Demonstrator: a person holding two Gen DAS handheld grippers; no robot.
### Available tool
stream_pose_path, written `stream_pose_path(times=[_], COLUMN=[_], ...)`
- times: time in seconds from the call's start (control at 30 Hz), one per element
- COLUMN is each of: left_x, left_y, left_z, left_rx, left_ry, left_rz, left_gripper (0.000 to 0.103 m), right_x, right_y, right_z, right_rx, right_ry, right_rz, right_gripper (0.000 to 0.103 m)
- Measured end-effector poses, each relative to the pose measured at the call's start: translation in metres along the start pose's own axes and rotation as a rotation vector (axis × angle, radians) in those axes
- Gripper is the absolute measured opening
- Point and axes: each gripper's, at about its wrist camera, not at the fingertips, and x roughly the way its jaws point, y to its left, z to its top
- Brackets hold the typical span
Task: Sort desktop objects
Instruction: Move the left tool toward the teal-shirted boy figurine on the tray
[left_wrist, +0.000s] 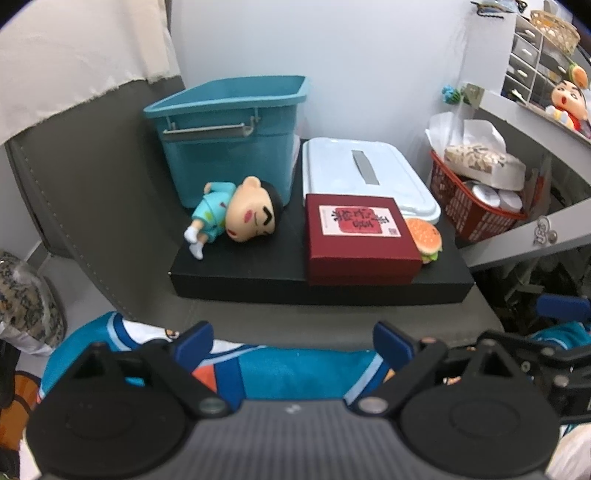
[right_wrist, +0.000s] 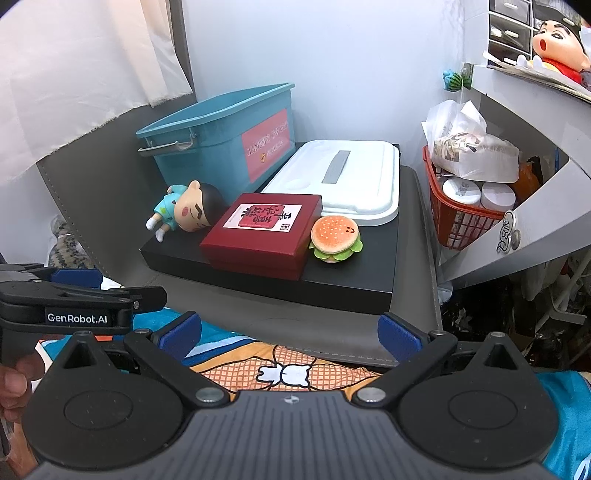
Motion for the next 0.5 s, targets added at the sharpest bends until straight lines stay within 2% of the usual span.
stream_pose_path(times=[0.13, 0.2, 0.5], left_x=[-0.0001, 0.0030, 0.0015], left_y=[-0.0010, -0.0032, 0.0064], left_z=[0.0005, 0.0034, 0.0023], left_rx=[0.006, 0.002, -0.014], left_ry=[-0.013, 0.005, -0.021], left_rz=[0.010, 0.013, -0.001], left_gripper=[0.089, 0.089, 0.089], right_x=[-0.0001, -0.0007, 0.0001], right_y=[-0.0009, -0.0014, -0.0062], right_z=[-0.0004, 0.0000, 0.0033], right_rx=[0.005, 0.013, 0.047], right_ry=[0.001, 0.001, -0.001], right_rz=[0.011, 0.021, 0.051], right_gripper=[0.103, 0.103, 0.103])
